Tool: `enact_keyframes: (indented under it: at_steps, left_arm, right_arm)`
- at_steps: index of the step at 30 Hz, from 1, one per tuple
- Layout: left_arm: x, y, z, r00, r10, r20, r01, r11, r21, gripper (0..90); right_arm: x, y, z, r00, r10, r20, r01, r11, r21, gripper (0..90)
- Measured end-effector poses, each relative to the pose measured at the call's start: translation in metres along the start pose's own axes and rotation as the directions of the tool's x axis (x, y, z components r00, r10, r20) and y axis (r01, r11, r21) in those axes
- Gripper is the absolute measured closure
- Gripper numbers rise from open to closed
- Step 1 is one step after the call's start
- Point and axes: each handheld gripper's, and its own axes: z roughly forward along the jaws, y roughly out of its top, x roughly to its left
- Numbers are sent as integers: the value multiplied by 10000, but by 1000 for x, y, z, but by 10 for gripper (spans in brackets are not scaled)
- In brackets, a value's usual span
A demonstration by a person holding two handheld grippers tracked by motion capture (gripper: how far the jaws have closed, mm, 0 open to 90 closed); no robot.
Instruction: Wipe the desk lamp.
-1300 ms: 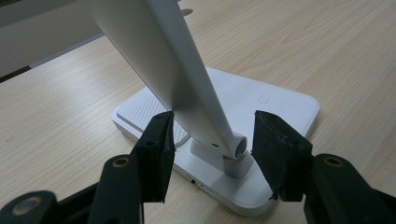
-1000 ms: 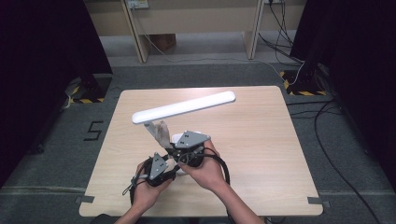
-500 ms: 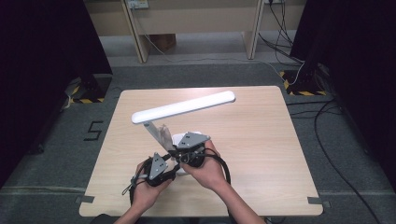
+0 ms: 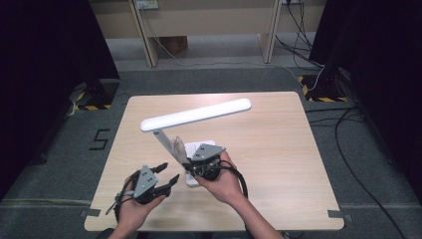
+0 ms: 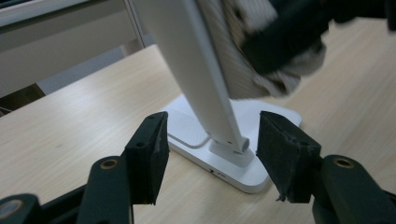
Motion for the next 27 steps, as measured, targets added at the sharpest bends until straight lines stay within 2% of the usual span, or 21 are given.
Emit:
enact_keyframes:
  at_steps: [1, 5, 7, 11, 16, 19, 20, 23, 27]
  left_arm:
    - [2, 3, -4, 9998, -195, -40, 195, 9998, -53, 424]
    - [16, 26, -19, 9986, -517, -150, 503, 9955, -804, 421]
    - [19, 36, -20, 9984, -543, -124, 527, 9929, -1066, 418]
    - [19, 49, -12, 9946, -984, 340, 1023, 9842, -1444, 416]
    - [18, 55, 1, 9854, -1624, 512, 1688, 9718, -1646, 430]
    - [18, 56, 7, 9831, -1790, 393, 1831, 9670, -1772, 456]
    - [19, 57, 8, 9825, -1831, 345, 1863, 9661, -1785, 467]
    - [20, 59, 11, 9806, -1952, 161, 1947, 9632, -1850, 485]
    - [22, 59, 14, 9794, -2017, 5, 1982, 9620, -1875, 511]
  right_arm:
    - [0, -1, 0, 10000, -26, -4, 26, 10000, 36, 786]
    - [0, -5, 3, 10000, 57, -23, -57, 9999, 110, 786]
    - [0, -6, 4, 10000, 42, -54, -41, 9999, 145, 786]
    - [-1, -8, 6, 9999, 21, -108, -19, 9998, 213, 786]
    - [0, -11, 6, 9997, 213, -84, -210, 9992, 343, 786]
    - [-2, -14, 8, 9999, 124, -105, -120, 9993, 344, 786]
    - [-2, -15, 8, 9996, 275, -106, -270, 9988, 413, 786]
    - [-2, -18, 10, 9994, 306, -134, -299, 9983, 500, 787]
    - [-3, -22, 12, 9994, 310, -155, -299, 9974, 655, 787]
